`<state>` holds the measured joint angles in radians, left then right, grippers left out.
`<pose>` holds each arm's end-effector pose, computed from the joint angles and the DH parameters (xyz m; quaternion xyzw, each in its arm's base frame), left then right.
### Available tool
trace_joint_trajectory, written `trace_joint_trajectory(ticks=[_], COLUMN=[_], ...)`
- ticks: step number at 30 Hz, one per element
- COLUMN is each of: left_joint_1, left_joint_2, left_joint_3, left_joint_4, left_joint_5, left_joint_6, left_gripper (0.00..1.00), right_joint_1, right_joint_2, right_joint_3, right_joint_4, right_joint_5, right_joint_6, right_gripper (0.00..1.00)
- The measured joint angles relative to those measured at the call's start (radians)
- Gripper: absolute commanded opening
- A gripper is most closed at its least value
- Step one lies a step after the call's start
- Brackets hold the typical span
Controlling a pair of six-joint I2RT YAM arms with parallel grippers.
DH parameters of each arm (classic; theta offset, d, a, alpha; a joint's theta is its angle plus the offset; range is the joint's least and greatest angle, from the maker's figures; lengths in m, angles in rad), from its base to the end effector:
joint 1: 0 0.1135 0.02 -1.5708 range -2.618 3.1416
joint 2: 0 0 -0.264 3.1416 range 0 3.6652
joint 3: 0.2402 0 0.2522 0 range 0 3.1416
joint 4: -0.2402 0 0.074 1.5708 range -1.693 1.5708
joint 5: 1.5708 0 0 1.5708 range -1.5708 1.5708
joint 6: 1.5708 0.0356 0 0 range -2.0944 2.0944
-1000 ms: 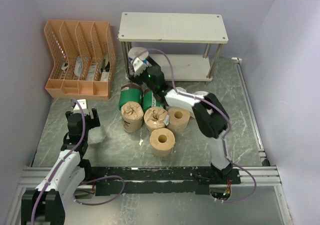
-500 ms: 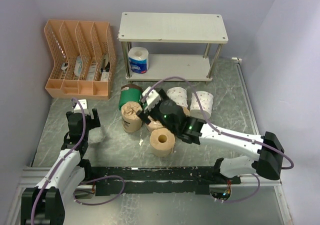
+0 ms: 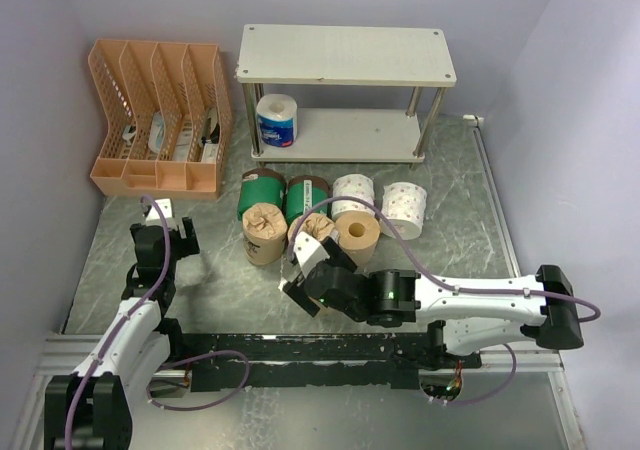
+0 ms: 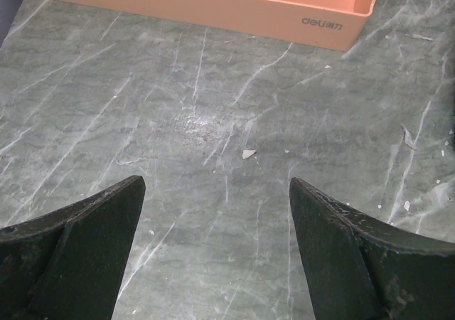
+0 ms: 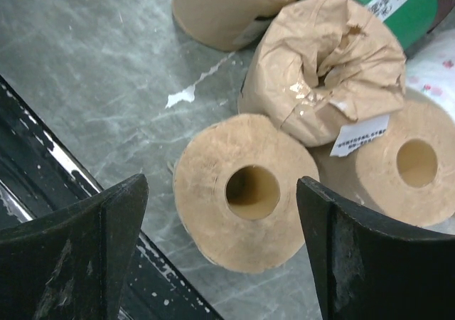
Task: Place and organize the paper towels onto the shelf
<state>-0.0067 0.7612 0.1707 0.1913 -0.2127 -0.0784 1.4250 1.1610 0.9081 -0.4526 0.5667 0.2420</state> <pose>0.1660 0.0064 0.1668 -0.0883 0.8259 0.0650 0.5530 0.0547 0.2408 0.2850 -0.3887 0.7889 0.1274 0.4585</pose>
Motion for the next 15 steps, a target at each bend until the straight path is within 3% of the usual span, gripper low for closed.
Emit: trace_joint_trajectory(ticks=[11, 15], left_joint_1=[0.011, 0.011], left_joint_2=[-0.008, -0.010], left_joint_3=[0.000, 0.000], left_joint_4=[0.000, 0.000], left_joint_5=[0.009, 0.014], left_joint_6=[-0.001, 0.000], left_gripper=[0.94, 0.94], right_joint_1=[0.025, 0.025], right_joint_2=[0.144, 0.158], right_joint_3=[-0.043, -0.052], right_joint_4=[-0.022, -0.009], right_joint_5=[0.053, 0.075], right_joint_6=[0.043, 0.056], right_gripper=[0.83, 0.73])
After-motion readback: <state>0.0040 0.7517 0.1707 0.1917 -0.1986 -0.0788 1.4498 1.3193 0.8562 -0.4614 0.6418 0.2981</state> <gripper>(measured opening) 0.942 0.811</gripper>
